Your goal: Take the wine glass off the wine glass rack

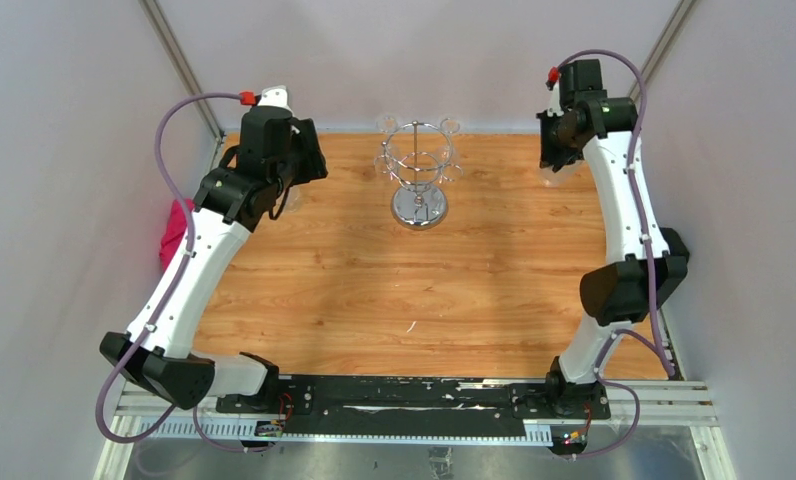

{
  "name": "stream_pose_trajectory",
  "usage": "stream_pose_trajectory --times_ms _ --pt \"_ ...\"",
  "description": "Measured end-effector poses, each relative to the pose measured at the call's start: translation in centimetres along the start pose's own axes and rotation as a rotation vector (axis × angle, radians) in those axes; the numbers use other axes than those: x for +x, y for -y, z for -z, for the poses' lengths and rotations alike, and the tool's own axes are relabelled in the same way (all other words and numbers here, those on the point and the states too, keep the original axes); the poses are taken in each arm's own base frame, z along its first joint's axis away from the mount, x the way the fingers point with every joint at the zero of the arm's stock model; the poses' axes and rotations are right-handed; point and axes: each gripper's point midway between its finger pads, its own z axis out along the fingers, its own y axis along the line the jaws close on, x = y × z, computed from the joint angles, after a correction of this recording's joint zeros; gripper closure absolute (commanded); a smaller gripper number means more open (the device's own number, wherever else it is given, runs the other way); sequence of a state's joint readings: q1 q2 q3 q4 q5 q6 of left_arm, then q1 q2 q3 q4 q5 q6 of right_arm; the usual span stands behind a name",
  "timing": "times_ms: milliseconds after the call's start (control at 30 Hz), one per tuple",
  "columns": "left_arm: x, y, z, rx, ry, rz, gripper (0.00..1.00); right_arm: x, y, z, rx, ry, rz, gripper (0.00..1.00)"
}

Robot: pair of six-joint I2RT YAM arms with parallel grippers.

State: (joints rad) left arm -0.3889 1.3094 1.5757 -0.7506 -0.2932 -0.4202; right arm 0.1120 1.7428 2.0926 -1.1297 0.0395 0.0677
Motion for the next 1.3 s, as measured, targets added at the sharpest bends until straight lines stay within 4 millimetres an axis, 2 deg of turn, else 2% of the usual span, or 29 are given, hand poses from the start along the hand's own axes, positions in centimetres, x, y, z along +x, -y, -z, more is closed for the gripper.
stream_pose_trajectory --times_ms 67,167,200,300,433,700,900,1067,1300 --pt "0.1 0.0 0.0 0.0 -0.002 -0.003 0.37 0.6 0.1 -1.1 0.004 -0.043 0.009 1.0" --pt "0.2 -0.1 0.0 0.0 -0.005 -0.009 0.15 1.3 0.5 -2.9 0.004 -0.094 0.009 1.0" --pt "0.2 0.0 -0.1 0.001 -0.005 -0.007 0.14 1.5 0.6 -3.5 0.0 -0.11 0.006 1.0" --pt "0.3 0.1 -0.1 0.008 -0.009 -0.011 0.17 1.9 0.7 -4.7 -0.013 -0.141 0.001 1.0" --pt "0.4 0.3 -0.2 0.02 -0.018 -0.012 0.17 2.3 1.0 -5.8 -0.026 -0.168 -0.005 1.0" --pt "1.3 0.9 -0.7 0.052 -0.039 -0.013 0.09 3.1 1.9 -8.3 -0.029 -0.221 -0.025 1.0" --pt "1.7 1.2 -1.0 0.068 -0.053 -0.015 0.08 4.4 2.1 -11.2 -0.027 -0.286 -0.028 1.0" --pt "1.6 1.4 -1.2 0.072 -0.052 -0.014 0.07 4.9 2.2 -12.7 -0.027 -0.306 -0.03 1.0" --pt "1.8 1.5 -1.6 0.074 -0.057 -0.015 0.06 4.1 4.4 -13.9 -0.003 -0.291 -0.069 1.0"
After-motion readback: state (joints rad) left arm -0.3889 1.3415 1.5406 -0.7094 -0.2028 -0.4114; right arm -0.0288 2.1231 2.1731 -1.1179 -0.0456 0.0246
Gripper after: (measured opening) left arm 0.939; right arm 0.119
